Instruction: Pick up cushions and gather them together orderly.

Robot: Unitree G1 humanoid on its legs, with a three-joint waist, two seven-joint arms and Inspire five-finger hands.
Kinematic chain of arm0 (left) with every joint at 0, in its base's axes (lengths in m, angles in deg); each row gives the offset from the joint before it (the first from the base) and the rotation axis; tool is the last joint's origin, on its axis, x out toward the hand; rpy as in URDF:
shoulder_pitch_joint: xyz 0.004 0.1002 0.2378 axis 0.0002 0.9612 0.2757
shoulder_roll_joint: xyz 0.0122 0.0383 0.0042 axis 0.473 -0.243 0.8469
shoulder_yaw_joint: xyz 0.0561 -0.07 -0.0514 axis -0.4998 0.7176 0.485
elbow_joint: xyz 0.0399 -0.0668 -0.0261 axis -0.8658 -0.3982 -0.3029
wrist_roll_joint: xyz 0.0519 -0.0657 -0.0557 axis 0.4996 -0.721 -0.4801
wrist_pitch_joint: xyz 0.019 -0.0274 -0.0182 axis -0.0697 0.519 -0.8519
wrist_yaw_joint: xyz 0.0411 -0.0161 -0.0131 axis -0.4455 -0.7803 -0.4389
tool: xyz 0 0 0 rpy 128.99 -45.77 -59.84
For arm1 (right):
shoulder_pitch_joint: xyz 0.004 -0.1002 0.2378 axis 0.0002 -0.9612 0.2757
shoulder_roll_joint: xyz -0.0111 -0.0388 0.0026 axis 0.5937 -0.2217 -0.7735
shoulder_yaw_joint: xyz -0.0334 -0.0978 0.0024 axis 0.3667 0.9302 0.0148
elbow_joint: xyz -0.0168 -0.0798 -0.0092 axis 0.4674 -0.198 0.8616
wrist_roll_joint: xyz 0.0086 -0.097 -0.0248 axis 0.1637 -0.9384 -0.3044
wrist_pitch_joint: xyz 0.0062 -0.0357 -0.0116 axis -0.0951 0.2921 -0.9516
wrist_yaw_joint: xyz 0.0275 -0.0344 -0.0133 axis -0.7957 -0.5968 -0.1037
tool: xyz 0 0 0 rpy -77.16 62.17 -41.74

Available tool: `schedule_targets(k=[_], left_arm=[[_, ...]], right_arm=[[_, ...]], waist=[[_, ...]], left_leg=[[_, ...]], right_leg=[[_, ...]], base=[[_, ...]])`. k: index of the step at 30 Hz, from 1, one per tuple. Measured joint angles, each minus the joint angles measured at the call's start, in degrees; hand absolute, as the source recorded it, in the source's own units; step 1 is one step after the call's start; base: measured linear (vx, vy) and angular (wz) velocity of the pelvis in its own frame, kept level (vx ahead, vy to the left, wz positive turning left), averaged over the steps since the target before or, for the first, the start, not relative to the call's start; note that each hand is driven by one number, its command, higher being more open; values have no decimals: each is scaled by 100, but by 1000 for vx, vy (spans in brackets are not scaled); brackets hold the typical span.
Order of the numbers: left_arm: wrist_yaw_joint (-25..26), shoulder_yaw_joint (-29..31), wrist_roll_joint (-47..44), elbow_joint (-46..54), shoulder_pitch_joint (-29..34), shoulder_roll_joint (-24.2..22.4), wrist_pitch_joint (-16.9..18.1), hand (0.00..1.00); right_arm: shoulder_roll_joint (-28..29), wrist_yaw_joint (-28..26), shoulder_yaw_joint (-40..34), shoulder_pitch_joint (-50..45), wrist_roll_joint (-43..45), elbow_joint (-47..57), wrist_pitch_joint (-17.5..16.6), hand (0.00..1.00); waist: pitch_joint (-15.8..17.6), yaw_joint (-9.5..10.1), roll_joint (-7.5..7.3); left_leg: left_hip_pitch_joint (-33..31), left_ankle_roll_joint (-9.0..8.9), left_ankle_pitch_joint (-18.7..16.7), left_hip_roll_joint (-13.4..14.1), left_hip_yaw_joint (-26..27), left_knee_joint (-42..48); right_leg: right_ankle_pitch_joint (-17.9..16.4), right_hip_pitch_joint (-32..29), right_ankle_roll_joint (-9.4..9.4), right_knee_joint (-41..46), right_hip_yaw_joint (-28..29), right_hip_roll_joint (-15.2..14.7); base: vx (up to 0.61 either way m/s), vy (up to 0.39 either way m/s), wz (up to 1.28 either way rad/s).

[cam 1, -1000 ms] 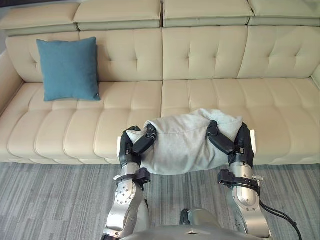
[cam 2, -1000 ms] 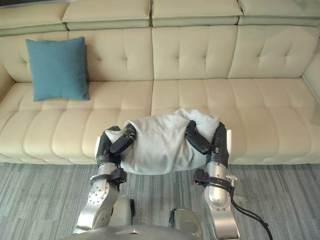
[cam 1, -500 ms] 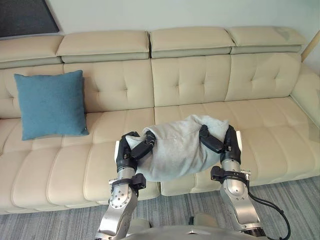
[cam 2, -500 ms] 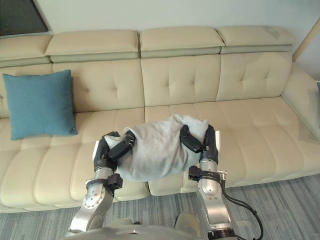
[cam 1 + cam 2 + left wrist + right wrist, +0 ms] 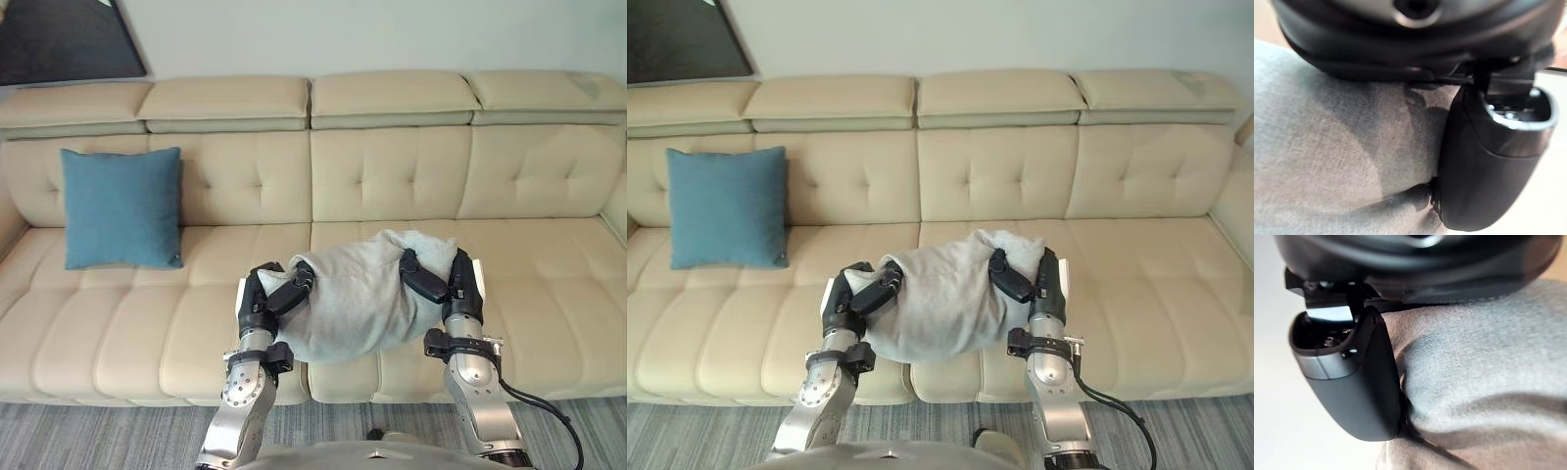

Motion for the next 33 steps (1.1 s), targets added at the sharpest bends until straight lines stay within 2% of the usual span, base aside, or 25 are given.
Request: schedule_targets(k=[6, 12, 16, 18, 20, 22, 23, 27, 29, 31, 33], left_arm=[[165, 21, 182, -128, -519, 129, -1, 0], [652, 29, 376, -534, -1640, 342, -3, 0], [1005, 42, 511, -988, -2574, 468, -1, 0], [1194, 62, 516, -1210, -3020, 531, -1, 0], [1375, 115, 553, -1388, -3544, 603, -1, 0], [1471, 160, 673, -1469, -3819, 660, -1, 0], [1597, 303, 730, -1565, -4174, 761, -1, 0], [1775, 408, 719, -2101, -4855, 1020, -1, 0], [1799, 451, 716, -2184, -4977, 1037, -1, 0], [1839, 498, 704, -2438, -5438, 1124, 3, 0], [1872, 515, 650, -2598, -5757, 1156, 36, 0]], right_arm=[[26, 2, -14, 93, 12, -48, 0, 0], [0, 260, 8, 1051, 0, -496, 3, 0], [-31, 595, 35, 1957, -25, -870, 2, 0], [-60, 759, 57, 2390, -54, -1070, 3, 0], [-58, 942, 59, 2962, -56, -1328, 3, 0], [-55, 1042, 70, 3252, -55, -1428, 2, 0], [-43, 1166, 129, 3661, -53, -1585, 2, 0], [75, 1377, 183, 4239, -51, -1932, 4, 0], [99, 1422, 184, 4323, -51, -1959, 4, 0], [143, 1665, 178, 4637, -52, -2053, 7, 0], [143, 1812, 157, 4841, -53, -2060, 7, 0]], waist=[[-96, 69, 74], [-98, 63, 76], [-84, 70, 59], [20, 74, 44], [278, 83, 22], [412, 96, -1], [621, 100, -48], [912, 120, -114], [997, 119, -110], [1279, 114, -118], [1426, 106, -122]], left_leg=[[-9, 10, 287, -101, -263, -321], [-166, -52, 536, -97, -384, -529], [-593, -121, 728, -110, -505, -584], [-728, -145, 857, -110, -534, -670], [-940, -185, 978, -107, -549, -704], [-1116, -206, 1040, -106, -548, -705], [-1365, -229, 1120, -101, -505, -718], [-1716, -287, 1209, -78, -367, -716], [-1754, -290, 1218, -77, -342, -711], [-1944, -305, 1234, -77, -233, -694], [-2082, -310, 1243, -82, -186, -675]], right_leg=[[178, 163, 37, -357, -221, -101], [444, 147, 24, -703, -341, -97], [723, -104, 5, -1002, -460, -95], [851, -231, -18, -1123, -497, -89], [975, -419, -59, -1192, -527, -84], [1048, -599, -79, -1197, -518, -80], [1153, -883, -111, -1200, -452, -67], [1306, -1317, -158, -1197, -313, -37], [1329, -1369, -162, -1197, -287, -35], [1404, -1616, -172, -1195, -185, -26], [1459, -1769, -178, -1202, -129, -22]], base=[[-61, 17, 23], [-44, 5, 10], [-49, -1, 14], [-55, -26, 11], [-99, -32, 5], [-119, -43, -6], [-136, -60, -14], [-78, -48, -19], [-26, -31, -14], [-26, -26, -20], [-12, -14, -14]])
